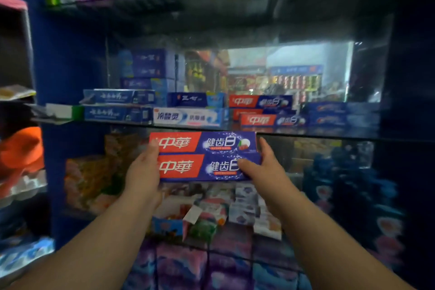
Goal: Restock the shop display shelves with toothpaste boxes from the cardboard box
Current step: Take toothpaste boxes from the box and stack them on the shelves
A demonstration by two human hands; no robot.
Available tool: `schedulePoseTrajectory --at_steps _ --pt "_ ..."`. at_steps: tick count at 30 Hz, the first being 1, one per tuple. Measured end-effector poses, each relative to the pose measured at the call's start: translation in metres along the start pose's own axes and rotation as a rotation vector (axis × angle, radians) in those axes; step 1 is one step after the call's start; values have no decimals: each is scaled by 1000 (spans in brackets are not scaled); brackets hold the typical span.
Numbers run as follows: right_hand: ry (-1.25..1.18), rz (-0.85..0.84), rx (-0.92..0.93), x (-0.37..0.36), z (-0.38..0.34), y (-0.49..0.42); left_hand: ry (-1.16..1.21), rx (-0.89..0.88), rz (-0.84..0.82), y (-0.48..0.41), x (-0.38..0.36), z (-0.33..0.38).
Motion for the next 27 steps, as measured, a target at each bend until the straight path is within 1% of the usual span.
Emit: schedulePoseTrajectory --at_steps 4,8,11,15,18,20,24,27 --pt "77 211 72 44 -49 -22 71 -145 -90 2 -64 21" --pt "224 316 83 89 -77 -56 30 -248 -177 -16 -124 30" --pt "249 300 3 121 -79 -90 -66 -275 -225 -37 -164 25" --pt "193 240 -52 153 -68 -131 -238 -248 -288 -59 -205 15" --pt "152 197 -77 166 -58 -159 -306 -266 -319 -75 -227 15" --pt "131 201 -105 173 -49 -175 -342 -270 -325 -89 -237 15" --pt "159 186 -142 177 -29 -193 -368 -207 -378 -113 -244 3" --pt "147 181 -196 181 -18 -196 -357 -83 -460 -119 -245 -8"
Point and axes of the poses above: each hand's wrist, its own y-axis away from the middle knuckle, its own x-axis out of the back of the hand, z = x × y, the point moved 3 cm from there along -y, towards the middle knuckle, and after that the axes turned 3 degrees about -z, right-handed, at the moved point
